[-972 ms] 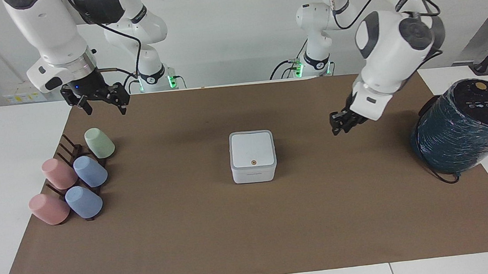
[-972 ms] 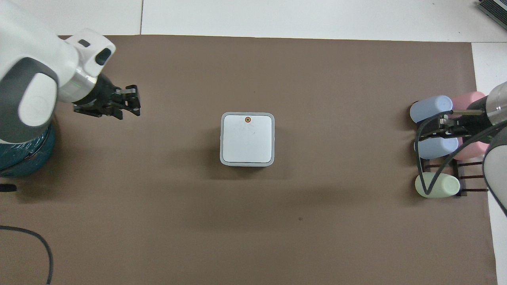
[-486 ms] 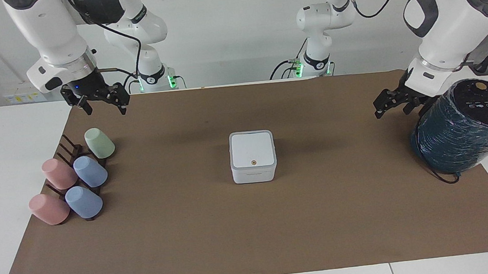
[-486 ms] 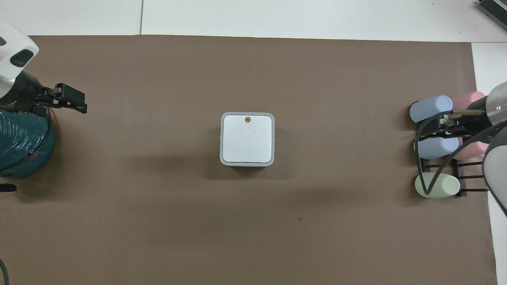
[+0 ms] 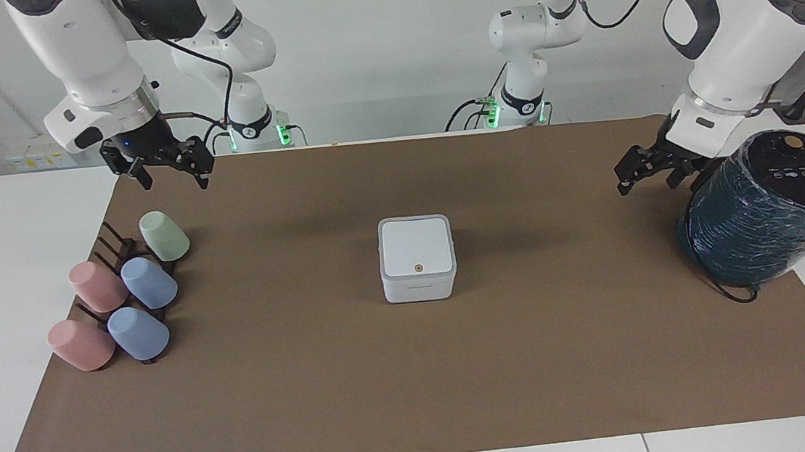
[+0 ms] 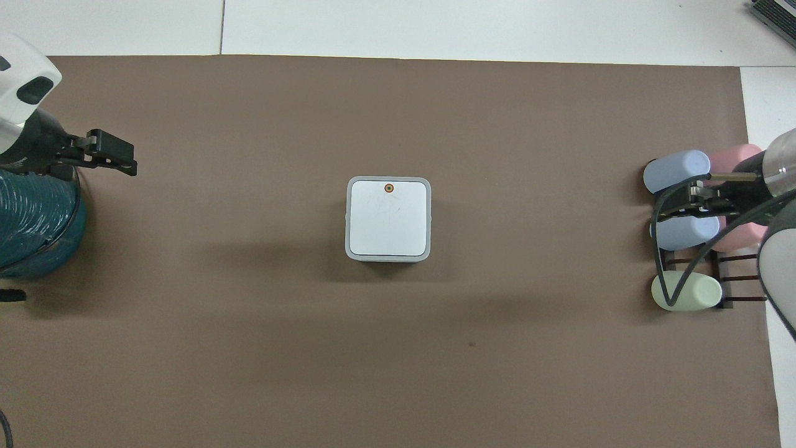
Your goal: Close trash can lid
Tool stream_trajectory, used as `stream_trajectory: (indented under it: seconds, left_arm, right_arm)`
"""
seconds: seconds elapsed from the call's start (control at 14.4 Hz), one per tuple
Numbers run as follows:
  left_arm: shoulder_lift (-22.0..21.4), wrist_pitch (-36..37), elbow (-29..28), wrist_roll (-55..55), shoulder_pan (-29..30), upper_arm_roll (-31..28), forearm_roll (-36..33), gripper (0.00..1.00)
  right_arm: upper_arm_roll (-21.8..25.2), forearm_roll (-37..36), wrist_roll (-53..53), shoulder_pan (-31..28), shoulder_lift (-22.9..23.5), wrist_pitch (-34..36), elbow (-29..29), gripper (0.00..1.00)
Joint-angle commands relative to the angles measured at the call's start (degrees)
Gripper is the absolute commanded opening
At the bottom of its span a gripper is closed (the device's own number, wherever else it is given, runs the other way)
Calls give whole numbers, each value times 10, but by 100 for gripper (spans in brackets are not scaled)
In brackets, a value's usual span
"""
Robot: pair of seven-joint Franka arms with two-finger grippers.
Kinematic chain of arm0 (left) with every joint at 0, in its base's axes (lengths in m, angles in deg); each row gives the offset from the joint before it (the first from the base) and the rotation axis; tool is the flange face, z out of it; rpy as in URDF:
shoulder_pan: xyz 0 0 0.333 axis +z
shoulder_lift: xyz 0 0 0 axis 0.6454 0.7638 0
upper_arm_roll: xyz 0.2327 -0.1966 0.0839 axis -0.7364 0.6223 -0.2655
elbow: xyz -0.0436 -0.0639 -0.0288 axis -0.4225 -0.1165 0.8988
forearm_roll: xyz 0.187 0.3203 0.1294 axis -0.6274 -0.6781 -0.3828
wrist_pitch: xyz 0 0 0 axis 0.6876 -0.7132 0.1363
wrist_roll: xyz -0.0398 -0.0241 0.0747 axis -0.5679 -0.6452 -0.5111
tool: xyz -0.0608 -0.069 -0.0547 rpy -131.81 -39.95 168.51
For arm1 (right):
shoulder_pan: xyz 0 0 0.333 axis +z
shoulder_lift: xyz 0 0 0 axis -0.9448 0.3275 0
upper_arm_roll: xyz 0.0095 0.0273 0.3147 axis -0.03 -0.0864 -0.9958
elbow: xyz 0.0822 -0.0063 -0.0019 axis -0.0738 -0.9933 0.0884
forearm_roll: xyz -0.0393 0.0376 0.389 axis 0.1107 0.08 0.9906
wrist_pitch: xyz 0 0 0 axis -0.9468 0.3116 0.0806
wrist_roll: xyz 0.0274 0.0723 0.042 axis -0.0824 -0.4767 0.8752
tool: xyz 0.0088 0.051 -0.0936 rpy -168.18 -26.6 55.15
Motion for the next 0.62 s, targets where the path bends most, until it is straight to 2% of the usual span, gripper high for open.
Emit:
stream_trajectory:
  seconds: [0.0,0.56]
  left_arm:
    - [-11,-11,-11,4,-2,0,-15,100]
    - [-19,-11,-12,40,-9,1,-33,100]
  right_arm:
    - [-1,9,14,-5,-12,-4,-14,100]
    - [-1,9,14,-5,-12,-4,-14,100]
